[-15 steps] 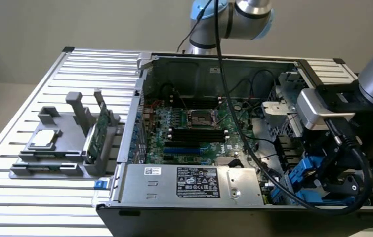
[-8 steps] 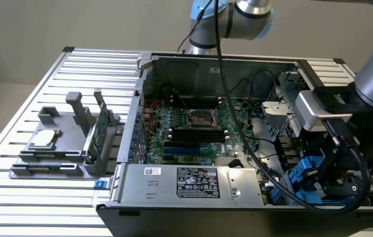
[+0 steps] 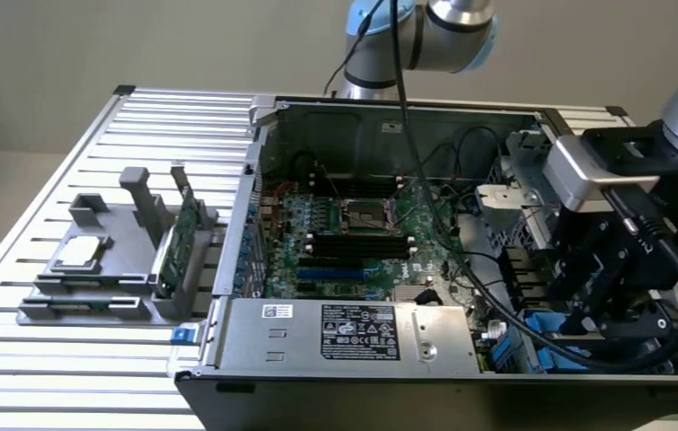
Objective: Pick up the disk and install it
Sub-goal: 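Insert the disk into the insertion slot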
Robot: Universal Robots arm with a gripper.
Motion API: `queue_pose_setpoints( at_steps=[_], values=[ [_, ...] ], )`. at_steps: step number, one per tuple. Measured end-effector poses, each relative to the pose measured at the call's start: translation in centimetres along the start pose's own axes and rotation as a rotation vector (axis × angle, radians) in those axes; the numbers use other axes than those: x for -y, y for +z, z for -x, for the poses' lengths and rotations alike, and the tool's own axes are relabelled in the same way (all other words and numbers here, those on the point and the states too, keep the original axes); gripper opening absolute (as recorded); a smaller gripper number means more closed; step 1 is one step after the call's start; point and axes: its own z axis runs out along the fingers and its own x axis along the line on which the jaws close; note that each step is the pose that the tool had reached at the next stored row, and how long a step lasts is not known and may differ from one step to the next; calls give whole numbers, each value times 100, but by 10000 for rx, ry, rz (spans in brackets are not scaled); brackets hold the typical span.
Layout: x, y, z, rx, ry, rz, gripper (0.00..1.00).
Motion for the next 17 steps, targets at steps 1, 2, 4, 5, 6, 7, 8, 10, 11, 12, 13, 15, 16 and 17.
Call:
queue_pose_setpoints(
  at_steps=[1,2,4,5,6,7,8,10,11,12,13,15,16,17],
  values=[
    [-1,-42,3,-15,-5,0,40],
    [-2,-70,5,-31,-9,1,40],
    [-3,-90,9,-49,-14,1,40],
    [-3,-97,11,-51,-17,1,40],
    [-3,-106,13,-51,-21,1,40],
    [-3,-111,14,-51,-27,1,40],
    [-1,-112,15,-50,-38,0,40],
    [12,-113,18,-53,-76,0,40],
    [24,-113,20,-54,-98,-1,40],
    [39,-114,23,-55,-118,-2,40],
    [54,-115,25,-58,-137,-2,40],
    [85,-113,27,-57,-177,-3,38],
    [101,-110,28,-58,-196,-3,38],
    [115,-107,30,-59,-217,-3,32]
  ],
)
